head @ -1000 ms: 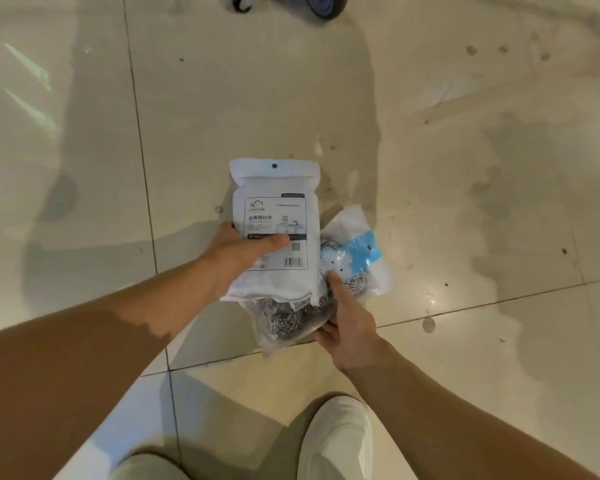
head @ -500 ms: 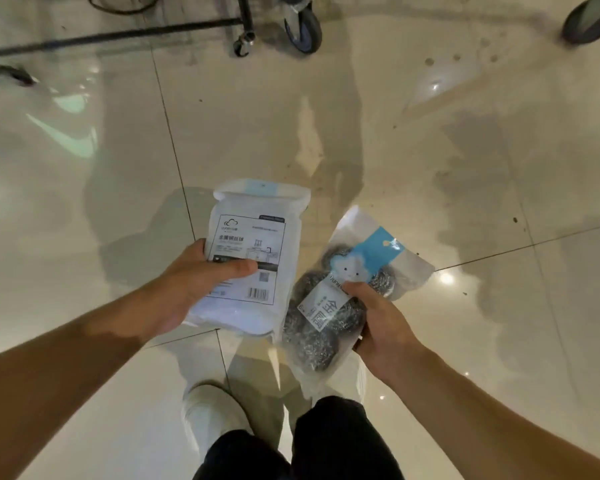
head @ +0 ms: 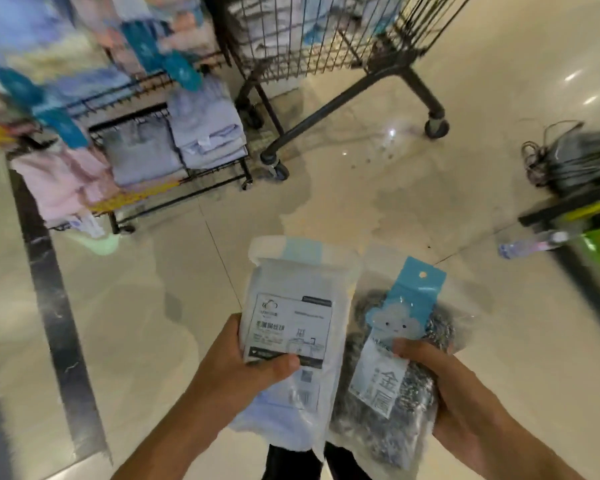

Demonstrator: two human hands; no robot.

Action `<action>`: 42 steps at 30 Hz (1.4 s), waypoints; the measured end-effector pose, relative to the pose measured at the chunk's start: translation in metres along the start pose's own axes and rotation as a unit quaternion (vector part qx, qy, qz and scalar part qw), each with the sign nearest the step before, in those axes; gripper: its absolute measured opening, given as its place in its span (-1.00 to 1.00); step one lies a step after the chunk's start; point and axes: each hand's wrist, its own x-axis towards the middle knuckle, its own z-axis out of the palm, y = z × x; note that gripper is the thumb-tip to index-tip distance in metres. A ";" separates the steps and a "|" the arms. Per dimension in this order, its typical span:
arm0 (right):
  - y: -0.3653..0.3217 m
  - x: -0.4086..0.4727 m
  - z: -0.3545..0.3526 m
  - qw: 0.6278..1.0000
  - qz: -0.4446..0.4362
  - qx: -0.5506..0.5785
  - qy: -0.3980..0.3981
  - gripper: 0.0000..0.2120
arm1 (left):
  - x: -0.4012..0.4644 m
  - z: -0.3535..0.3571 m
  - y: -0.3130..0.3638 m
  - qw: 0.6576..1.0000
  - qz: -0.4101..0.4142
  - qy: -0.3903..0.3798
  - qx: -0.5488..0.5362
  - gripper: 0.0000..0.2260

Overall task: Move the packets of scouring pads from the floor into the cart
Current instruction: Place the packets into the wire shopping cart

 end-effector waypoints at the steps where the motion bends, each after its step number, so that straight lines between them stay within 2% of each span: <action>1: -0.003 -0.025 0.003 1.000 -0.006 0.003 0.018 -0.55 | -0.021 -0.001 0.010 1.000 0.000 0.001 0.001 -0.40; 3: -0.007 -0.071 0.005 0.999 -0.027 0.010 0.037 -0.57 | -0.056 0.002 0.030 1.000 0.005 -0.005 0.005 -0.39; 9: -0.046 -0.164 0.000 0.995 -0.088 0.026 0.025 -0.57 | -0.127 0.015 0.100 0.998 0.058 0.001 0.019 -0.43; 17: -0.108 -0.222 -0.010 0.989 -0.147 -0.014 0.009 -0.61 | -0.173 0.030 0.167 0.993 0.115 -0.009 -0.017 -0.37; 23: -0.191 -0.203 -0.026 0.981 -0.189 -0.050 -0.009 -0.56 | -0.154 0.061 0.232 0.992 0.116 -0.003 -0.054 -0.55; 27: -0.269 -0.171 -0.051 0.976 -0.211 -0.047 0.000 -0.52 | -0.120 0.105 0.290 0.990 0.116 0.011 -0.077 -0.50; 30: -0.321 -0.149 -0.075 0.978 -0.201 -0.053 0.018 -0.65 | -0.098 0.137 0.331 0.988 0.126 0.025 -0.089 -0.57; 35: -0.386 -0.125 -0.099 0.980 -0.183 -0.068 0.024 -0.66 | -0.064 0.176 0.380 0.989 0.117 0.029 -0.087 -0.59; 39: -0.433 -0.105 -0.088 0.981 -0.173 -0.083 -0.004 -0.46 | -0.040 0.177 0.411 0.987 0.117 0.053 -0.096 -0.61; 42: -0.467 -0.084 -0.066 0.982 -0.164 -0.094 -0.025 -0.44 | -0.023 0.163 0.426 0.984 0.102 0.080 -0.119 -0.63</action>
